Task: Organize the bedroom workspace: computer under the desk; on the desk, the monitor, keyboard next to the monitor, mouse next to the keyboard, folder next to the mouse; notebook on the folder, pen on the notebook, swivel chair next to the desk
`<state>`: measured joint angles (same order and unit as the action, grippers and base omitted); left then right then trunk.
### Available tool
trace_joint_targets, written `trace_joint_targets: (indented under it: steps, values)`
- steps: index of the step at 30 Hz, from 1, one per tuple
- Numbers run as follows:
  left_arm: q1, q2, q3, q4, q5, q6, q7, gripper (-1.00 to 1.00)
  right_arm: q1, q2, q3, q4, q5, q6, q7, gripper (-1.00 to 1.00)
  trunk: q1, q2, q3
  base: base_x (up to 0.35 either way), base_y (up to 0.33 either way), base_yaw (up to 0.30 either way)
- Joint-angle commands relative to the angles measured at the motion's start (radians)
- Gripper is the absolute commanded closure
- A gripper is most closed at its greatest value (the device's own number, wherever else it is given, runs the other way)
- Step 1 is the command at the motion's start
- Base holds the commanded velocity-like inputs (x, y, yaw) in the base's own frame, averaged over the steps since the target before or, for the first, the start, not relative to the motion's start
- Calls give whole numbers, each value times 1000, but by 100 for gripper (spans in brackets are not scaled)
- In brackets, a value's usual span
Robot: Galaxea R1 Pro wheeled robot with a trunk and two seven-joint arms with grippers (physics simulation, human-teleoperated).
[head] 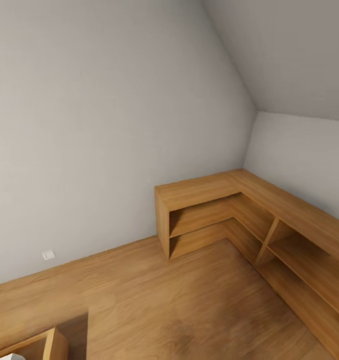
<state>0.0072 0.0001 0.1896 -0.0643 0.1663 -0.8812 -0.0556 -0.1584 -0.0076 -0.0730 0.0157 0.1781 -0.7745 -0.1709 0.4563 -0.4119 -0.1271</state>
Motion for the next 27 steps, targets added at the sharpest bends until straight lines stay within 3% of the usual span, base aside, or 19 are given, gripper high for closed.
trace_joint_targets:
  steps: [1,14,27]
  values:
    - [0,0,0,-2,7,-1,-6,-100,-1,0,-7,2,11,-3,-4,-100,1,-2,-2,334,0,-253]
    - [0,0,1,-2,7,-1,-7,-100,-1,0,-7,2,11,-3,-3,-100,1,-2,-2,335,-32,-247]
    - [0,0,1,-2,7,-1,-6,-100,-1,0,-7,2,11,-3,-4,-100,1,-2,-2,335,-5,-34]
